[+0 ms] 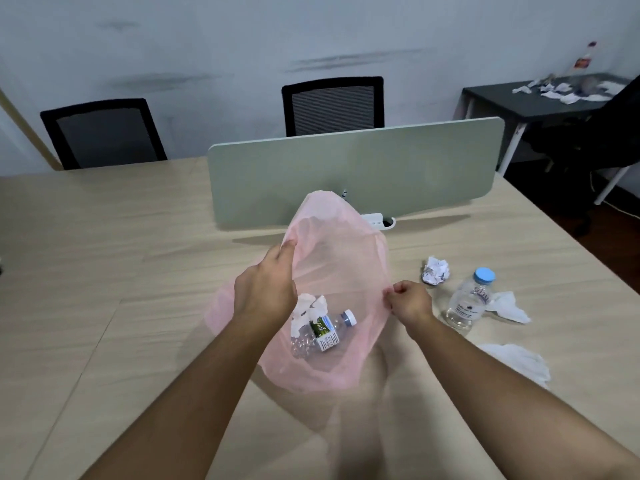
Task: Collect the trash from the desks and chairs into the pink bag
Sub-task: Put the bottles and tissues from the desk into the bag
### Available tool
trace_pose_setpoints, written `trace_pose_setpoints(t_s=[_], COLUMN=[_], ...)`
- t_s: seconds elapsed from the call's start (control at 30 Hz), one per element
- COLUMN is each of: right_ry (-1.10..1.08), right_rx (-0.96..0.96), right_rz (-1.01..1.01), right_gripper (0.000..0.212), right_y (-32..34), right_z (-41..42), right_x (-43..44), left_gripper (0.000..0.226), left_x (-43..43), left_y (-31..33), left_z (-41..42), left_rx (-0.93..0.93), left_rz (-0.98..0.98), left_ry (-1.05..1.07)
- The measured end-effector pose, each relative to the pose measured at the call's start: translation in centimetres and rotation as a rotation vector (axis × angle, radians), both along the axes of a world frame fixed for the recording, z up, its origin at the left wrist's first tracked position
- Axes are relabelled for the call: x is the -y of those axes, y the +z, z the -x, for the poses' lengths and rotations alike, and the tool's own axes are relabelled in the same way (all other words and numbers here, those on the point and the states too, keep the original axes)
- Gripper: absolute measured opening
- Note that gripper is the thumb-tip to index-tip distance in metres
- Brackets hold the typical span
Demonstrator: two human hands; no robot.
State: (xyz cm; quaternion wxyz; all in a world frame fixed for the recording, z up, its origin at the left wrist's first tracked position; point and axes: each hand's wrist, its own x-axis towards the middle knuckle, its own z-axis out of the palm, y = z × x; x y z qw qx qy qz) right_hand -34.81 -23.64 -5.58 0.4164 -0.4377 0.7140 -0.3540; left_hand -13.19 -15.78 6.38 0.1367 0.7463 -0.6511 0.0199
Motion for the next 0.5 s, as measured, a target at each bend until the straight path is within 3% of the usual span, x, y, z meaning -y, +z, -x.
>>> trace_pose_setpoints(t_s=[0.13, 0.2, 0.37, 0.5], right_ry=[-0.076, -0.081, 0.089, 0.138], right_rx=[-0.051, -0.126, -0.250, -0.261], right_rz=[0.015, 0.023, -0.090, -0.051], right_gripper=[0.018, 0.024, 0.009, 0.028], right_y=[1.1, 1.1, 0.2, 1.7], right_z=[3.4, 4.7, 6.2, 7.8], right_x=[0.0, -0.5, -1.9, -2.6], left_gripper=[0.071, 0.071, 0.069, 0.067], left_x=[1.8, 2.7, 4.0, 4.2], left_y=[-0.2, -0.5, -1.9, -2.6], left_z=[3.4, 5.4, 8.7, 9.8], left_rx=[-0.005, -0.005, -0.006, 0.000], left_rz=[0.011, 0.004, -0.038, -0.047], left_ry=[-0.071, -0.112, -0.170, -0.173])
